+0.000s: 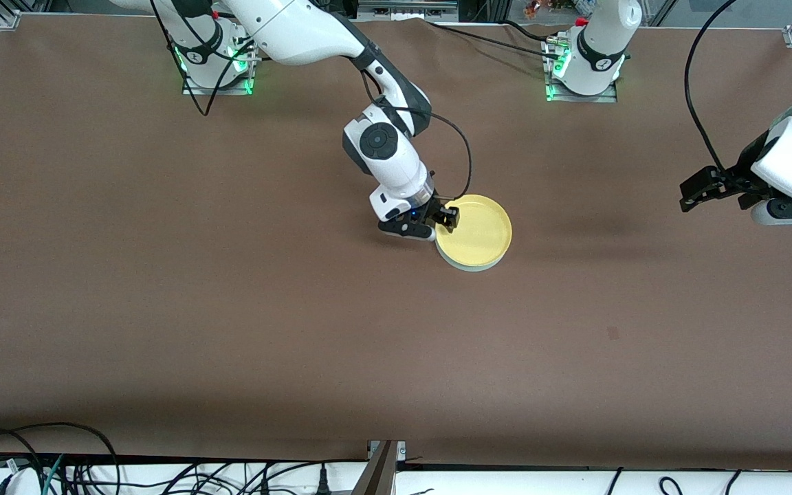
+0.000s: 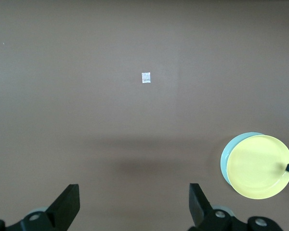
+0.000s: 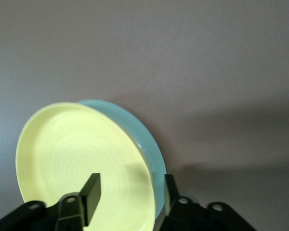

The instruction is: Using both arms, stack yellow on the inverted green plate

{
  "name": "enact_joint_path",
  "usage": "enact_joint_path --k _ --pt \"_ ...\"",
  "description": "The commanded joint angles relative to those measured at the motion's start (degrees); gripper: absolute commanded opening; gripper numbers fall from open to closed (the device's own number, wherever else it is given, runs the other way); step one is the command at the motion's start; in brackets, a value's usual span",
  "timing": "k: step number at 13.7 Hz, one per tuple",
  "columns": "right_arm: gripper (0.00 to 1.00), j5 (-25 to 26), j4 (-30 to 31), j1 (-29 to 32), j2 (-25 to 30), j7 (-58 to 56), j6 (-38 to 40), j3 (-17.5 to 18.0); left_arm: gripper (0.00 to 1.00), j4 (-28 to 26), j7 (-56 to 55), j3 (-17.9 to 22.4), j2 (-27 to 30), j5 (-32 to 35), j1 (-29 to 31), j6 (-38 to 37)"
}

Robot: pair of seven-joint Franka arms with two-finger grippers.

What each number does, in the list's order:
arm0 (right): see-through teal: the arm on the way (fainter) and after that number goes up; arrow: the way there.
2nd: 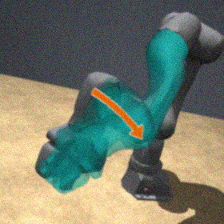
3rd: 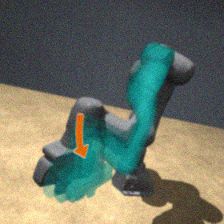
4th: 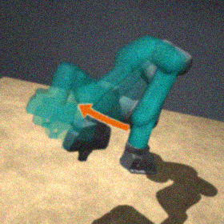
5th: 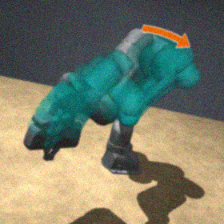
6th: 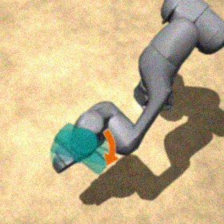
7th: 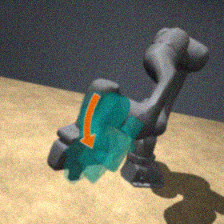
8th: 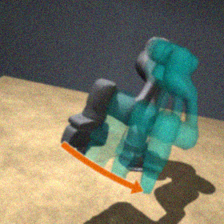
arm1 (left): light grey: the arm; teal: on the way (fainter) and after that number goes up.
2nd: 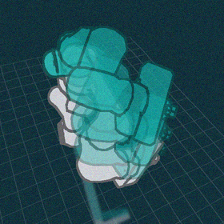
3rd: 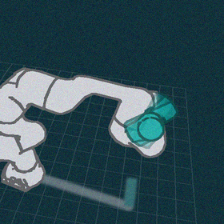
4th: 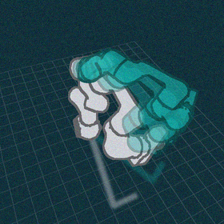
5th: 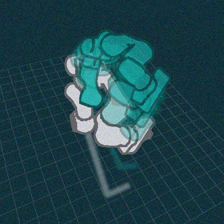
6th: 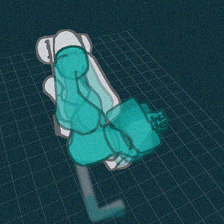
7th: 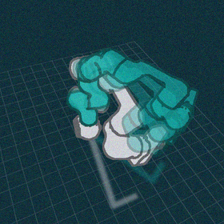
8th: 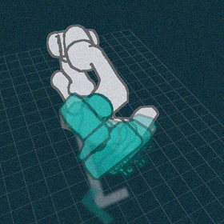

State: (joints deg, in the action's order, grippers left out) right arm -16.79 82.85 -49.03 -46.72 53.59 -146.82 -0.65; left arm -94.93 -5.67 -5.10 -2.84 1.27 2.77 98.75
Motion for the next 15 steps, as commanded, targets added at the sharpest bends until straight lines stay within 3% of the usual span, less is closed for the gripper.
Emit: enact_joint_path --k 1,3,6,11,13,15 --pt "1.0 1.84 -7.75 0.08 1.8 -2.68 16.49 -6.97 1.0 0.97 1.1 -0.44 -0.42 -1.53 0.57 -0.14" --pt "1.0 1.67 -13.83 1.12 1.81 -10.56 28.02 -11.11 1.0 1.06 1.1 -0.53 -0.33 -1.53 0.48 -0.22" --pt "1.0 1.76 -15.7 7.08 5.74 -25.49 39.12 -13.93 1.0 1.06 1.1 -0.44 -0.33 -1.53 0.57 -0.22" --pt "1.0 1.76 -15.7 22.11 12.17 -49.06 52.92 -14.21 1.0 1.06 1.19 -0.44 -0.42 -1.53 0.48 -0.22" --pt "1.0 1.76 -15.61 28.43 15.06 -51.48 59.25 -13.86 1.0 1.06 1.1 -0.44 -0.42 -1.53 0.48 -0.22" --pt "1.0 2.11 -12.21 30.91 20.32 -51.3 61.11 -13.85 1.0 1.15 1.19 -0.44 -0.42 -1.53 0.48 -0.22"
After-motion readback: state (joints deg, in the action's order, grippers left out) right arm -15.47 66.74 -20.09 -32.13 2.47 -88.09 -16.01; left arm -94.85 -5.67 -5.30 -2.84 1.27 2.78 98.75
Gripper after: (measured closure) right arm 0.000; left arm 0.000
